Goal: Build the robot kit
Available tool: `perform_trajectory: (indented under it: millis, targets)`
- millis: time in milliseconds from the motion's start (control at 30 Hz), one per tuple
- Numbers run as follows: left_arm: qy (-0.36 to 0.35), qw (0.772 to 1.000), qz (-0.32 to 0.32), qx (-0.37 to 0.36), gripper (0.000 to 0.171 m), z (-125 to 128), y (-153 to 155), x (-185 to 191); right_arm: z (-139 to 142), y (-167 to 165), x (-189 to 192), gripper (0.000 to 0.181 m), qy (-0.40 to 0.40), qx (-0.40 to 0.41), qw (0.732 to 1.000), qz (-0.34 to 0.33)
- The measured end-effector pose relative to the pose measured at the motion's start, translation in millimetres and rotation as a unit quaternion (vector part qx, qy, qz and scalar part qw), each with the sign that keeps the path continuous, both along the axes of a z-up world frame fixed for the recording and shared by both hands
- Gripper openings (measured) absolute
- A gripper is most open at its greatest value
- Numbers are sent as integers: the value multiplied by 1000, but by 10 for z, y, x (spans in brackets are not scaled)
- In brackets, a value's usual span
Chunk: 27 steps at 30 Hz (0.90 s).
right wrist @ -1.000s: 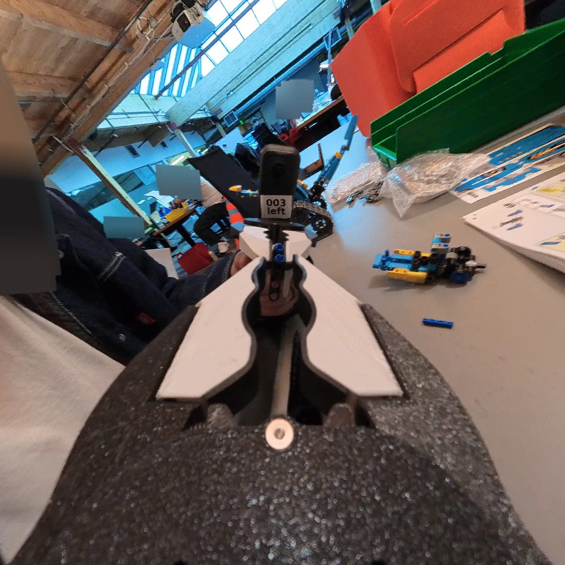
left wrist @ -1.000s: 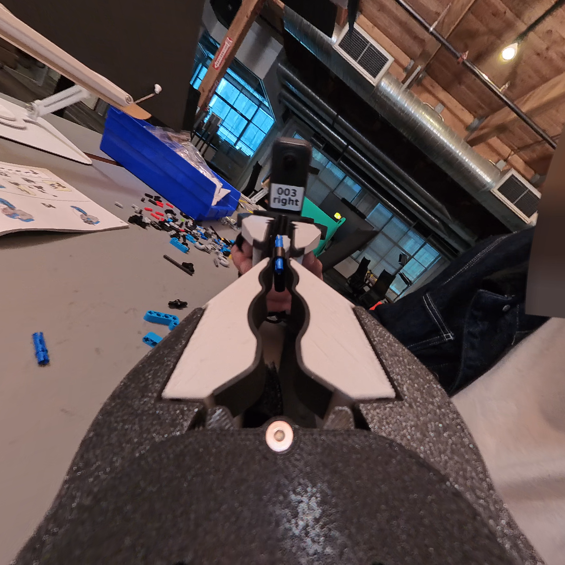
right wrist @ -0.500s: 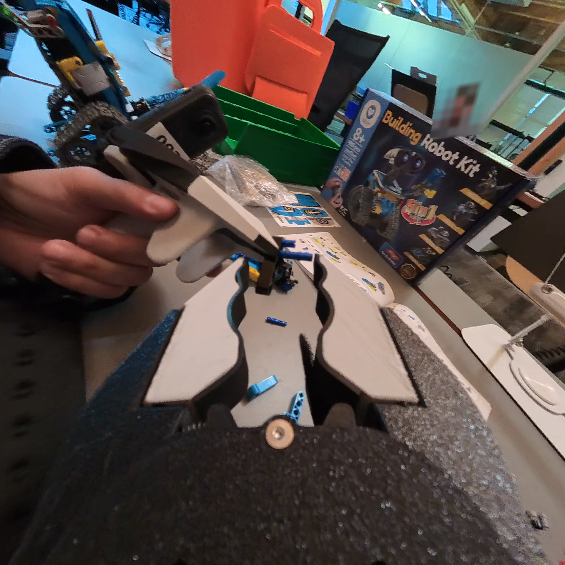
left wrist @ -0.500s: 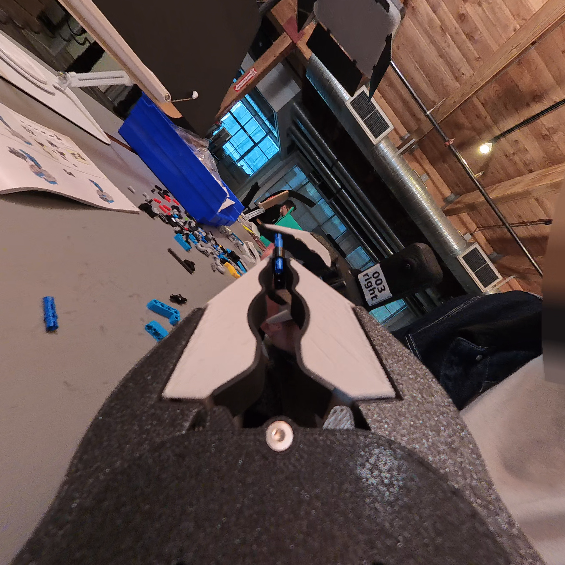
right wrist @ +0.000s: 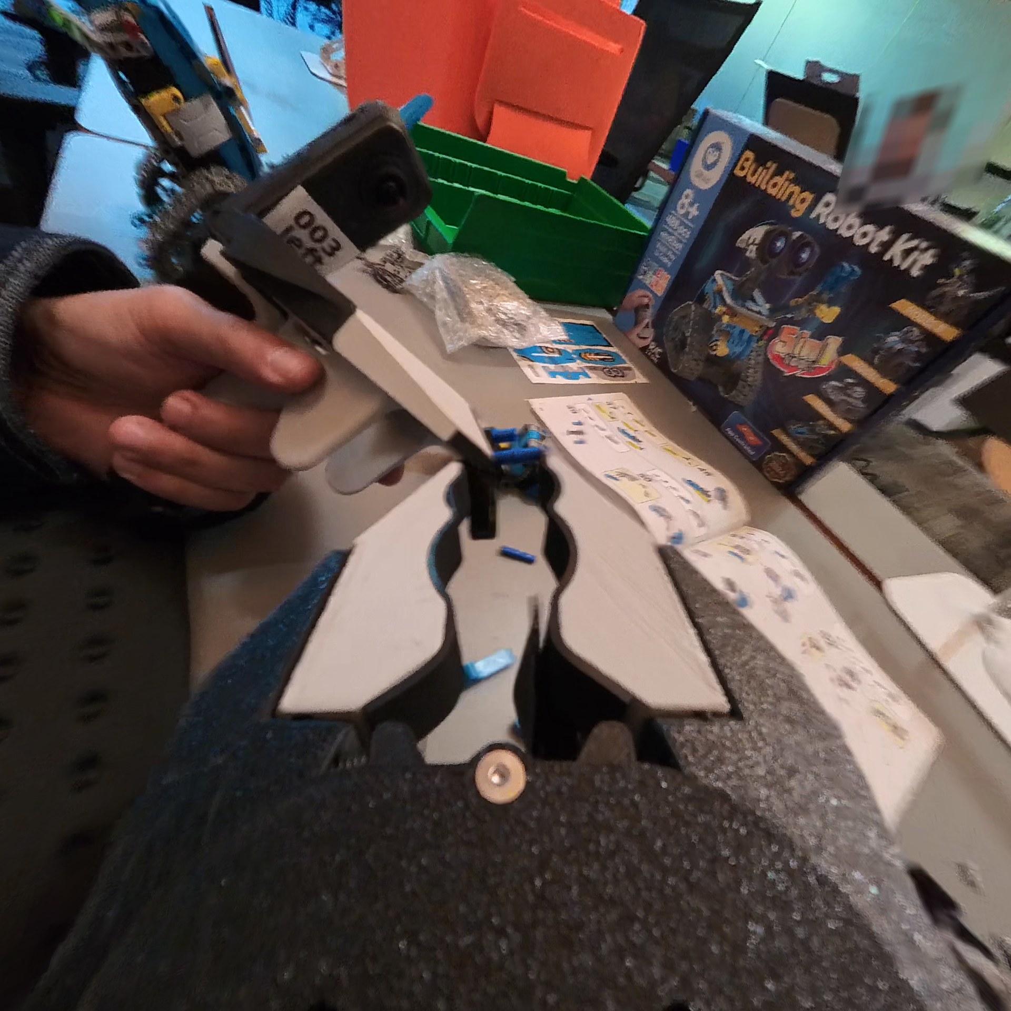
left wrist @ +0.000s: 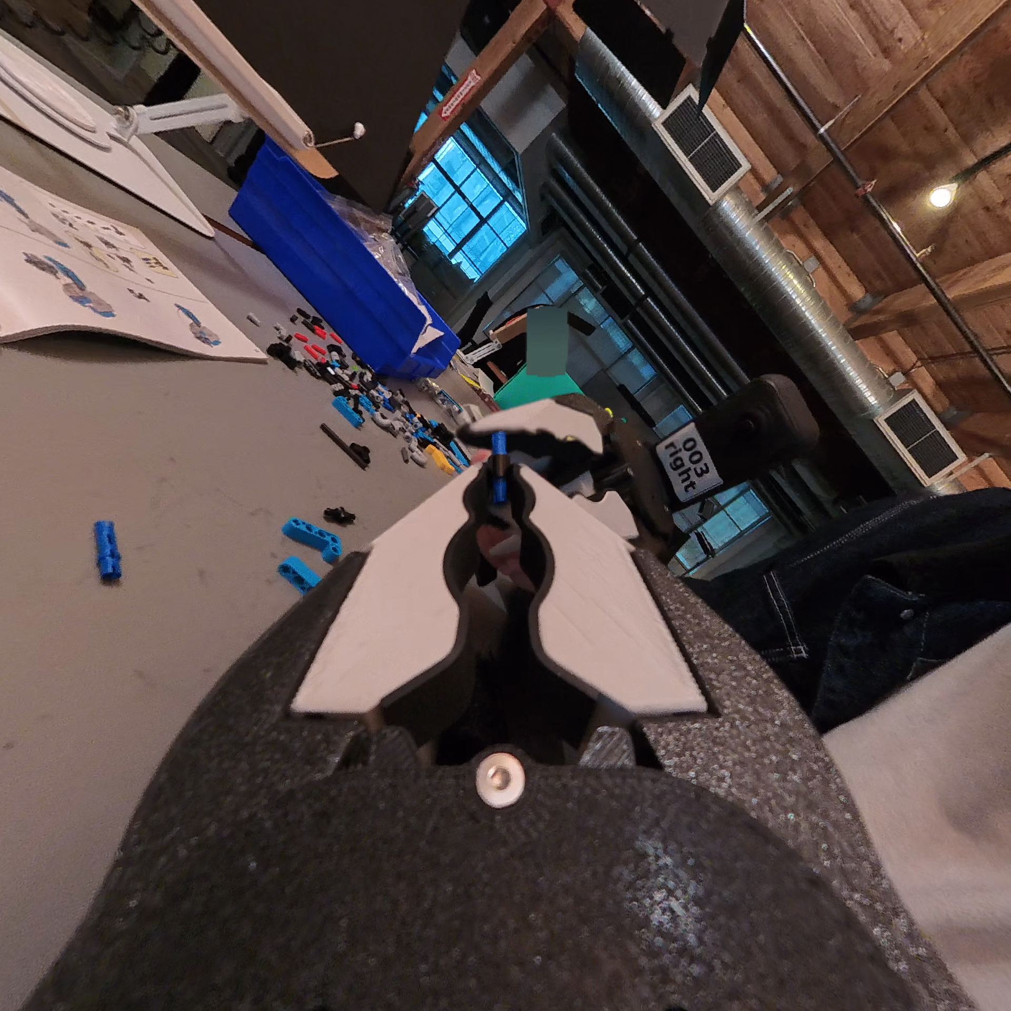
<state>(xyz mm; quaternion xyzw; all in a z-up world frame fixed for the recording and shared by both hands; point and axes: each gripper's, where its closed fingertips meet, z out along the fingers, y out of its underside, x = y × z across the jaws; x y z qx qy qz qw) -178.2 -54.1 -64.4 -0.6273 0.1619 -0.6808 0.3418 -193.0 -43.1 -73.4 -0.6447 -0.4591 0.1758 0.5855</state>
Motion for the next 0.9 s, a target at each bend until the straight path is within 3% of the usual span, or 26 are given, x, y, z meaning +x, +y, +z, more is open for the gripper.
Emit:
perform_trajectory:
  millis: [133,200,300,433,900]
  targets:
    - [10,1000,2,2,4,-22,3,12,-52,-36,-15,22,-41,32,999,-5]
    - [9,1000,0,0,5,-26,-1,16,-49,-41,-40,23,-16,9,1000,-6]
    - [5,1000,-3,-1,6,-16,-2,25,-32,-25,-21,24,-29,35,999,-10]
    - [2,1000,2,-15,6,-40,42,2,-4,-24,-2,36,-30,52,998,-7]
    - [27,999,-16,-6,3,-87,-32,59,-106,-65,-7,25,-66,59,996,-8]
